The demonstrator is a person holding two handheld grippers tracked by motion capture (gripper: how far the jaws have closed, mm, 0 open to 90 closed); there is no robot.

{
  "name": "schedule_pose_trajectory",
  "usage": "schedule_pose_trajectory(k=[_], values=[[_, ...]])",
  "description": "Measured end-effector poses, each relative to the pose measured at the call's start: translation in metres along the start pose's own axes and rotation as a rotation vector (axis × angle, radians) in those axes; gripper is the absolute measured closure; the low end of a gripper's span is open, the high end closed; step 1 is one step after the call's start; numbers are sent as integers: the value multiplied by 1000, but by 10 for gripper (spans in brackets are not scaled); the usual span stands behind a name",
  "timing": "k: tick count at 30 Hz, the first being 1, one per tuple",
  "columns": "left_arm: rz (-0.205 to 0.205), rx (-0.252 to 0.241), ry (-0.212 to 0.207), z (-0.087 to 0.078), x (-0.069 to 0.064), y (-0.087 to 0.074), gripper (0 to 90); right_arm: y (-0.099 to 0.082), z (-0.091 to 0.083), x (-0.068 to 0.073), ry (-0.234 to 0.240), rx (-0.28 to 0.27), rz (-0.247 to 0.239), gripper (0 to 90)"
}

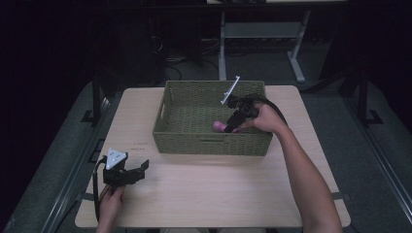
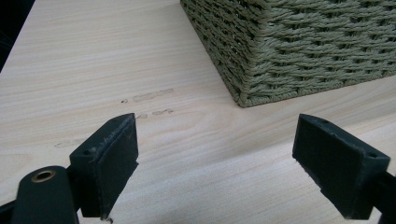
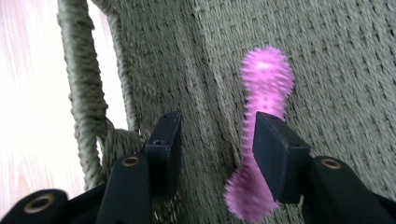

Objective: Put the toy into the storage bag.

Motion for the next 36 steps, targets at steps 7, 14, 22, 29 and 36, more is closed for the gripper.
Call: schedule_pose_trajectory(k=[7, 14, 22, 29, 36], values=[[1, 0, -1, 0, 0, 0, 139, 0, -1, 1, 7, -7, 4, 471], [7, 0, -3, -1, 1, 0, 138, 2, 0, 2, 11, -9, 16, 450], [9, 1, -7, -2, 0, -1, 138, 1, -8, 5, 0, -33, 24, 427], [9, 2, -8, -1, 0, -1, 138, -1, -15, 8, -12, -42, 30, 418], [9, 3, -6, -1, 0, -1, 139, -5, -23, 10, -22, -61, 37, 409]])
Point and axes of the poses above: each handheld gripper's, and its own axes: z roughly forward along the jaws, y roughly out of its top, x roughly to its left, the point moved 3 cm from there along z, roughly forward along the jaws, and after that the axes turned 8 degrees about x, right-handed, at the moved point
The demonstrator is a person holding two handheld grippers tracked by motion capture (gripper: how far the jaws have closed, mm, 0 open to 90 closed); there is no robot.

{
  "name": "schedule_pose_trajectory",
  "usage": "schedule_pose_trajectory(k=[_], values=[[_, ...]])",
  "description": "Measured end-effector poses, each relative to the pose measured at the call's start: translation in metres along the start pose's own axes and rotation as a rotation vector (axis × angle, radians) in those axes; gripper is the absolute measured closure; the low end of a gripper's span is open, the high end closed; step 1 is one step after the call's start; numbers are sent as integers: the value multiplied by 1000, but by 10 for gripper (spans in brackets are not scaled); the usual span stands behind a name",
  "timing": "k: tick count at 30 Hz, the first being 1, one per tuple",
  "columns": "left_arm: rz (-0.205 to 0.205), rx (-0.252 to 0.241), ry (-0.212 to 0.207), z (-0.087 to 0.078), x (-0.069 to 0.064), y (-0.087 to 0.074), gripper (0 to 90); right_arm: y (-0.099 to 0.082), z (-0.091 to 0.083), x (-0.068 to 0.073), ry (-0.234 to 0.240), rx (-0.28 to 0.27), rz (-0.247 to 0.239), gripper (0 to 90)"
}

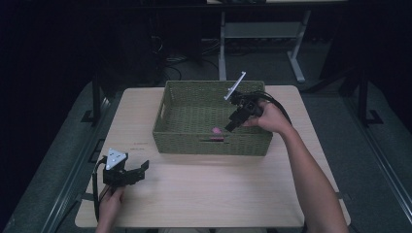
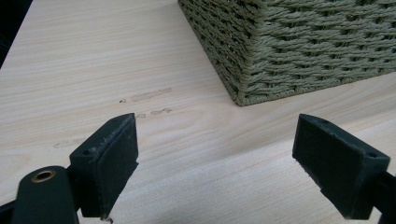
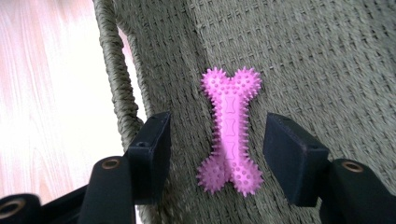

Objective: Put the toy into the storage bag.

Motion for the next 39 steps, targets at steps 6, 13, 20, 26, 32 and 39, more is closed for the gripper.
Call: schedule_pose_trajectory(k=[6, 13, 20, 26, 32, 39], values=[[0, -3, 0, 0, 0, 0, 138, -3, -12, 3, -10, -24, 11, 382], [2, -1, 1, 0, 0, 0, 139, -10, -28, 9, -30, -47, 22, 348], [5, 0, 2, 0, -1, 0, 138, -12, -36, 16, -44, -57, 23, 318], [9, 0, 0, 1, -1, 0, 139, -16, -40, 24, -50, -55, 11, 305], [9, 0, 0, 1, -1, 0, 139, -19, -43, 31, -49, -65, 6, 291], [11, 3, 0, 1, -2, 0, 138, -25, -44, 41, -48, -57, -8, 280]])
Point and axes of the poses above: each handheld gripper's, and its own axes: z roughly forward along the jaws, y roughly out of its top, x roughly to its left, the point moved 3 cm from there along z, roughly forward along the jaws, and after that the axes turned 8 degrees about x, right-handed, at the moved point
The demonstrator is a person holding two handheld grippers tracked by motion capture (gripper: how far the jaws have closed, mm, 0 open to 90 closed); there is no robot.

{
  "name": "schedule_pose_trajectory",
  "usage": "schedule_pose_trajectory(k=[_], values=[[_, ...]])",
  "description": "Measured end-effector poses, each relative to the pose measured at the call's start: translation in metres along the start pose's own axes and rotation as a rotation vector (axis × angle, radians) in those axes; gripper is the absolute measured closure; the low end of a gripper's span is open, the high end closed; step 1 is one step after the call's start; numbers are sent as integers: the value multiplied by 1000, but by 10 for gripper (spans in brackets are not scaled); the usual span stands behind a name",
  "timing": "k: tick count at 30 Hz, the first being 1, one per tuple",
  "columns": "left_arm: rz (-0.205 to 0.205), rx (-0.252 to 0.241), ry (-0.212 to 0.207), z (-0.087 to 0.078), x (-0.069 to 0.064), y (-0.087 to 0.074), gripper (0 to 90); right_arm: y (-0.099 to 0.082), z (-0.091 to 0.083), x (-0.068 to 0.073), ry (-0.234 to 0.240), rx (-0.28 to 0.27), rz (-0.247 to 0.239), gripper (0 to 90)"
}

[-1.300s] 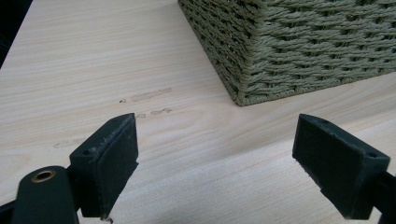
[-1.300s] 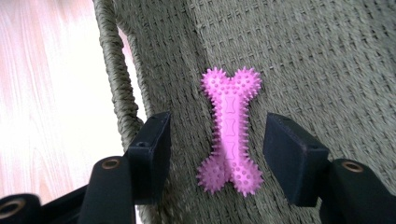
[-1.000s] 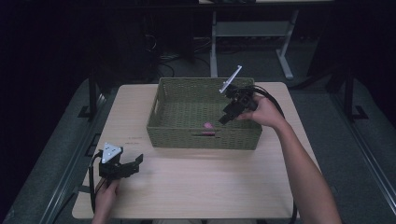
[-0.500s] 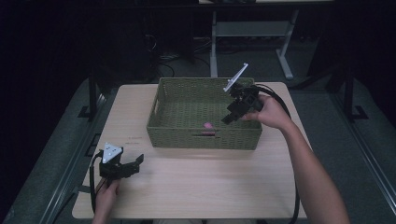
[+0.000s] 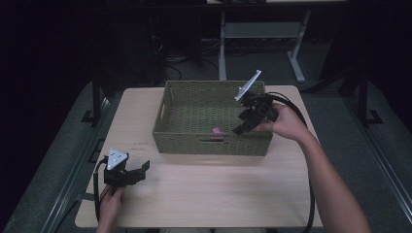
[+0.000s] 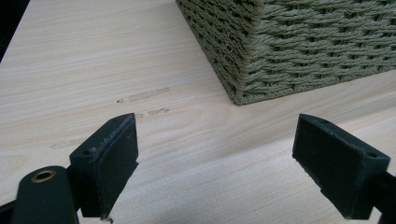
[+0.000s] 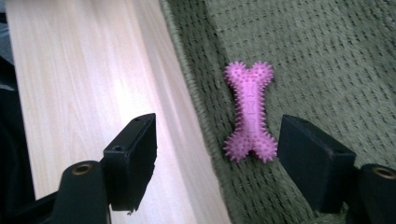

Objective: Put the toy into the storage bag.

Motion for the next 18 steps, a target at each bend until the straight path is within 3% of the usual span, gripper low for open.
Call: schedule_pose_trajectory(k=[18], values=[[3, 2, -2, 1, -1, 0, 139, -14, -1, 23, 11, -31, -23, 271]])
Point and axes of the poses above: each handheld gripper's, and its own axes: z roughly forward along the jaws, y roughly out of its top, x roughly to its left, the point moved 3 cm from there along z, roughly forward along the jaws, and after that the axes turned 8 degrees about x, right-handed, at the moved point
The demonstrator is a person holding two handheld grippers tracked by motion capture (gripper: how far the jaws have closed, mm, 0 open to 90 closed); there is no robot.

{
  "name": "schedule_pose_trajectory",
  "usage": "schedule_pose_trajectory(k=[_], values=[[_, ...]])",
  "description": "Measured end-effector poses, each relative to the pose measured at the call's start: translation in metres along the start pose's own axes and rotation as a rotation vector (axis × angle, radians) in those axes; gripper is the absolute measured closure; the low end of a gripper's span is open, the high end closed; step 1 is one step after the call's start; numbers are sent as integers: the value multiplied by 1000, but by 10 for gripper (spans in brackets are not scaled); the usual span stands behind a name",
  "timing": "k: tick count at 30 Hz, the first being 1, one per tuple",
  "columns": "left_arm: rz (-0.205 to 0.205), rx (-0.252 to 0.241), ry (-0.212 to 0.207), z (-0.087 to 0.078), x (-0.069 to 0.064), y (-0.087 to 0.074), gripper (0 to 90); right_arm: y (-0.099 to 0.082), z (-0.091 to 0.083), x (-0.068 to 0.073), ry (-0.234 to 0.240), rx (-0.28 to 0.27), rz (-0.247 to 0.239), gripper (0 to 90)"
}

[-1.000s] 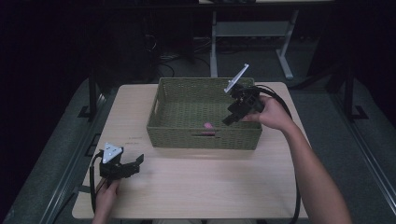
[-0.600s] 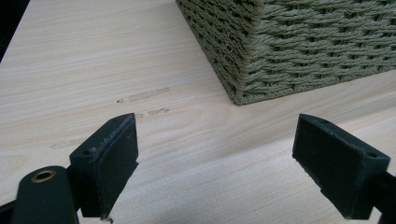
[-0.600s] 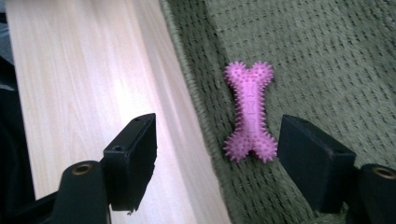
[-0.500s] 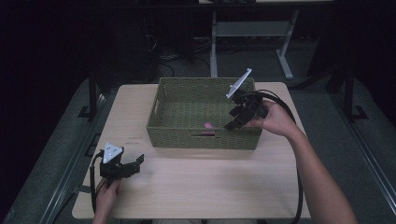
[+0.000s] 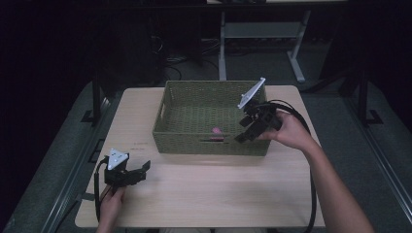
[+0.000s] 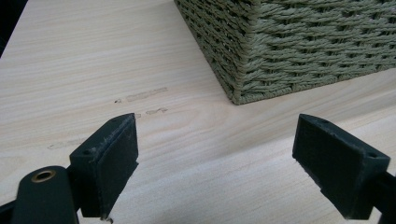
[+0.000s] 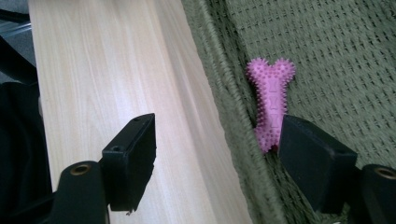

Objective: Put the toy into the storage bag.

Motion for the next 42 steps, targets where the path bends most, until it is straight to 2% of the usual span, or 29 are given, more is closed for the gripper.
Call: schedule_pose_trajectory(k=[14, 24, 31, 42], values=[[5, 2, 0, 0, 0, 0, 138, -16, 4, 13, 7, -12, 5, 265], [3, 4, 0, 1, -1, 0, 139, -33, 14, 24, -2, -9, 6, 262], [8, 4, 0, 0, -1, -1, 139, -39, 18, 31, 4, -15, 1, 261], [3, 3, 0, 0, 0, -1, 138, -53, 32, 37, 21, -10, 23, 253]])
Point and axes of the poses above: each handheld gripper's, and its own axes: z roughly forward along the jaws, y roughly out of its top, x roughly to its left, the point moved 3 cm from there along z, roughly forward along the jaws, and after that the axes turned 8 degrees about x, right-handed, at the moved point
